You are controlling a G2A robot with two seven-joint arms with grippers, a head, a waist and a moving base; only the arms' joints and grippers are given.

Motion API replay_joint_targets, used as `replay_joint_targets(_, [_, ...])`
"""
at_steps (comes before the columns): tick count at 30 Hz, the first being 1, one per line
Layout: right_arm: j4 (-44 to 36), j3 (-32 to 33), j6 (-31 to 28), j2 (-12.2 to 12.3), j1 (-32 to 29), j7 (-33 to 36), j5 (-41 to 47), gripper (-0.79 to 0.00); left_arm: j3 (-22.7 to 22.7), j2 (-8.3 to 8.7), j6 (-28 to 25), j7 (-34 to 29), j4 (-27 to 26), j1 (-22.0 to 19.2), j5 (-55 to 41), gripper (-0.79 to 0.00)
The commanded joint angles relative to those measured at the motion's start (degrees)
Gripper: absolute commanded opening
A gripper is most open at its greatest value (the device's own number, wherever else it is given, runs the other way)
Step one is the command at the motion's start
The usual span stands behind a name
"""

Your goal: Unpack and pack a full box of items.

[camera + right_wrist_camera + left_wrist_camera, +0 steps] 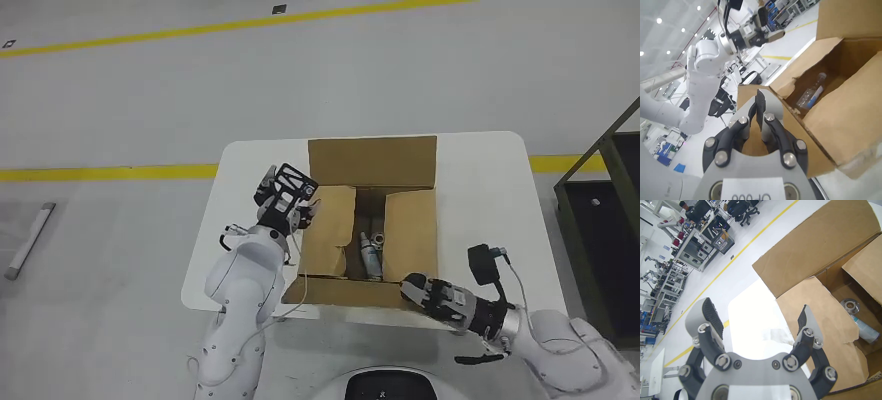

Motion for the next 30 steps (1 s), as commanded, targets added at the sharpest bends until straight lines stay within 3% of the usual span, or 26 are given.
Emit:
replay_joint_targets(1, [0.14, 0.20, -1.19, 0.34, -0.55, 2.77, 0.40, -0.785, 0.16, -0.06, 0.48, -0.87, 0.18, -0.01, -0.91, 0.000])
replay_joint_targets(6, [0.36, 1.21, -2.05, 0.99, -1.05, 5.60, -1.98, -0.785, 0.67, -0.15, 0.31, -2.78, 0.61, -0.45, -3.53, 0.000])
replay_joint_targets(19, [-1.09, 4.05, -3.33, 2.06, -2.56, 4.01, -10.73, -0.785, 6.68, -0.49, -5.51, -7.58, 4.72, -2.91, -8.72, 0.000])
replay_joint_targets(30, [-3.46, 16.72, 5.97, 2.52, -5.16, -9.18, -17.58, -0.785, 11.23, -0.56, -9.31, -10.85, 7.83, -4.95, -7.82, 0.000])
